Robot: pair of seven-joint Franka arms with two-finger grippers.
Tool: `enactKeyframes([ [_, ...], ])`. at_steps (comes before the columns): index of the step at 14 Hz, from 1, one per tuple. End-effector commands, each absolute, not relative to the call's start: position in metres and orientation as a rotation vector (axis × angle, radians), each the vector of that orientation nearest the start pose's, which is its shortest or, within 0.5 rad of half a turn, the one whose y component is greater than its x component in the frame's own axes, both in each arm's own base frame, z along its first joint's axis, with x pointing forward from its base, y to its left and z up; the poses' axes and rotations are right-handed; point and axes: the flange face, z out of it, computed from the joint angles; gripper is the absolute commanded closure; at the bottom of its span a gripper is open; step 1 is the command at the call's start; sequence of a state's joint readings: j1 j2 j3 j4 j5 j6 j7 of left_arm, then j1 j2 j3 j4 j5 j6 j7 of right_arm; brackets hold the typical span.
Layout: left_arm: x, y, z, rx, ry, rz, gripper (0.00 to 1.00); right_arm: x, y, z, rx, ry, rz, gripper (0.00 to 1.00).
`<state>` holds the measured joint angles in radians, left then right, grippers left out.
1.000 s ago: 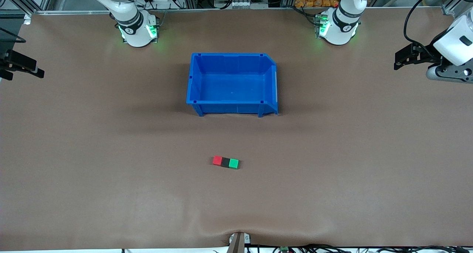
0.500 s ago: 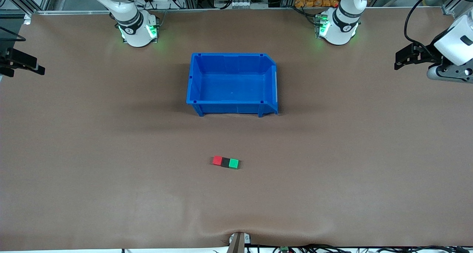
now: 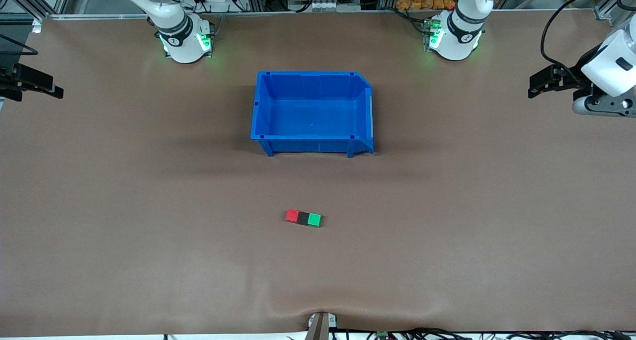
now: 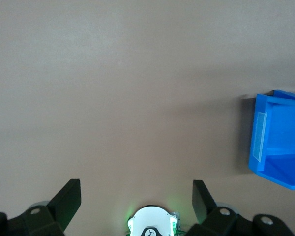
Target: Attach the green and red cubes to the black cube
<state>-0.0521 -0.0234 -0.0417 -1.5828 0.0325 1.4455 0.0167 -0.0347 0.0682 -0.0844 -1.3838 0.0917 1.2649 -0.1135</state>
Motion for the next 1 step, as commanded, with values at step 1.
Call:
enactKeyframes([
  [1,0.533,-0.0448,0.6305,-3.076,0.144,0.169,0.0,0.5373,-0.0388,0.6544,-3.043,-0.073,0.235,0.0],
])
